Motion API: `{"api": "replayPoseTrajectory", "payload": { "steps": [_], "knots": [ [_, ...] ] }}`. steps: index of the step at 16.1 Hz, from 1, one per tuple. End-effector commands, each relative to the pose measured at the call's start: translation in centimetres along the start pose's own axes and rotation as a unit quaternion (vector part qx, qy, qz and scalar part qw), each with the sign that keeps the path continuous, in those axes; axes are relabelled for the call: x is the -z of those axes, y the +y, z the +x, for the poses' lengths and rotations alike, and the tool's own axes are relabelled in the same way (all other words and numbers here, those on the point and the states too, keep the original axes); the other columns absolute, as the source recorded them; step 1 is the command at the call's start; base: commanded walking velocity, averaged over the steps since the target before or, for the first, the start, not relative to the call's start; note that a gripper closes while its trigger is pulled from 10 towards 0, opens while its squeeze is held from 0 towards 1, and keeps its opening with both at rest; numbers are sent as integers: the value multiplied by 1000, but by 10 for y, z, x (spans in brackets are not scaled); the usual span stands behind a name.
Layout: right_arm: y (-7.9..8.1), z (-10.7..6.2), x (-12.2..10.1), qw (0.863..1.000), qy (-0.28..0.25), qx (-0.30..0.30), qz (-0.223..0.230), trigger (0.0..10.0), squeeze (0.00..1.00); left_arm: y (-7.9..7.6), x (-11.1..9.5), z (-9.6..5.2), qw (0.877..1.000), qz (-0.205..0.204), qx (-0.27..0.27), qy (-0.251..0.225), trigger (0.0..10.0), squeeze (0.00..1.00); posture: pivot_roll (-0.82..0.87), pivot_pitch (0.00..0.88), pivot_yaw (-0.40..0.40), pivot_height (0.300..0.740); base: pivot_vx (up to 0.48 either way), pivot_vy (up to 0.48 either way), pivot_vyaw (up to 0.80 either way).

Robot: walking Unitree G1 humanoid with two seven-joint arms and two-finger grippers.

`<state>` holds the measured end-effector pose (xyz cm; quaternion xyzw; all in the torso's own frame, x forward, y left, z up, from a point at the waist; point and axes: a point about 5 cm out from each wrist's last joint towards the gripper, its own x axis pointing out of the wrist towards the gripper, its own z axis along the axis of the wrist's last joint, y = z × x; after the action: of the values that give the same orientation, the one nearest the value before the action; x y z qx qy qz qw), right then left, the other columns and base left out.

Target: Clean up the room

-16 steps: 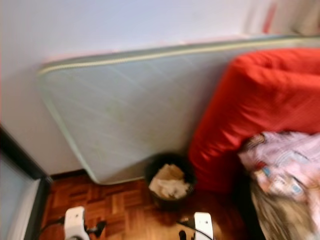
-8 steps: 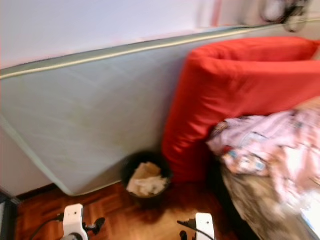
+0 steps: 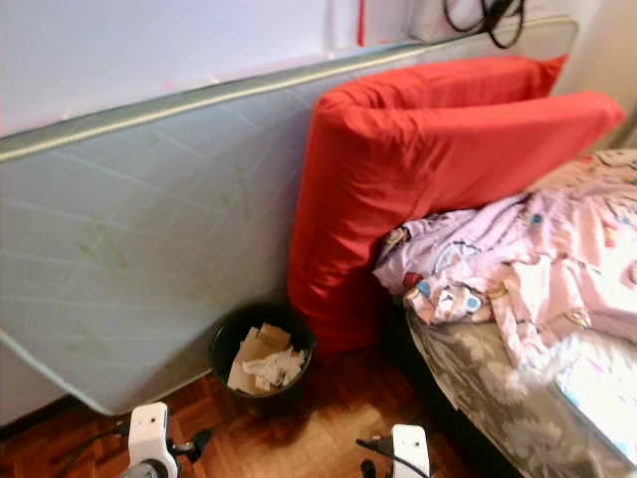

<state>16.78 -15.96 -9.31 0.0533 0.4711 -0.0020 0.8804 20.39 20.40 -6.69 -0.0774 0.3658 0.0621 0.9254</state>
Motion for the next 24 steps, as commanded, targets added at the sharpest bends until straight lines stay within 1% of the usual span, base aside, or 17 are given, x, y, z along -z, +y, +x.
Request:
{"api": "replayPoseTrajectory", "payload": {
  "steps": [1,4,5,7,16,19,24],
  "knots": [
    [-1,0,-1,1000,0,2,4,10000,0,1,1,0,1000,8,-2,6,10000,0,36,0,-6,740,0,0,-763],
    [-1,0,-2,1000,0,1,0,10000,0,0,-1,0,1000,18,3,2,10000,0,37,0,-8,740,0,-439,-765],
    [-1,0,-2,1000,0,1,1,10000,0,0,-1,0,1000,14,1,2,10000,0,37,0,-9,740,0,-472,-763],
    [-2,0,-1,1000,1,1,0,10000,0,0,-1,0,1000,7,0,1,10000,0,36,0,-10,740,0,0,-763],
    [-1,0,-1,1000,0,1,1,10000,0,1,-1,0,1000,12,-1,1,10000,0,37,0,-9,740,0,0,-763],
    [-1,0,-3,1000,-7,2,3,10000,0,0,-3,1,1000,16,0,-2,10000,0,36,0,-9,740,0,0,0],
    [-3,0,-2,1000,-5,9,3,10000,0,-3,-3,1,1000,16,6,-6,10000,0,36,0,-8,740,0,-300,0]
  ]
}}
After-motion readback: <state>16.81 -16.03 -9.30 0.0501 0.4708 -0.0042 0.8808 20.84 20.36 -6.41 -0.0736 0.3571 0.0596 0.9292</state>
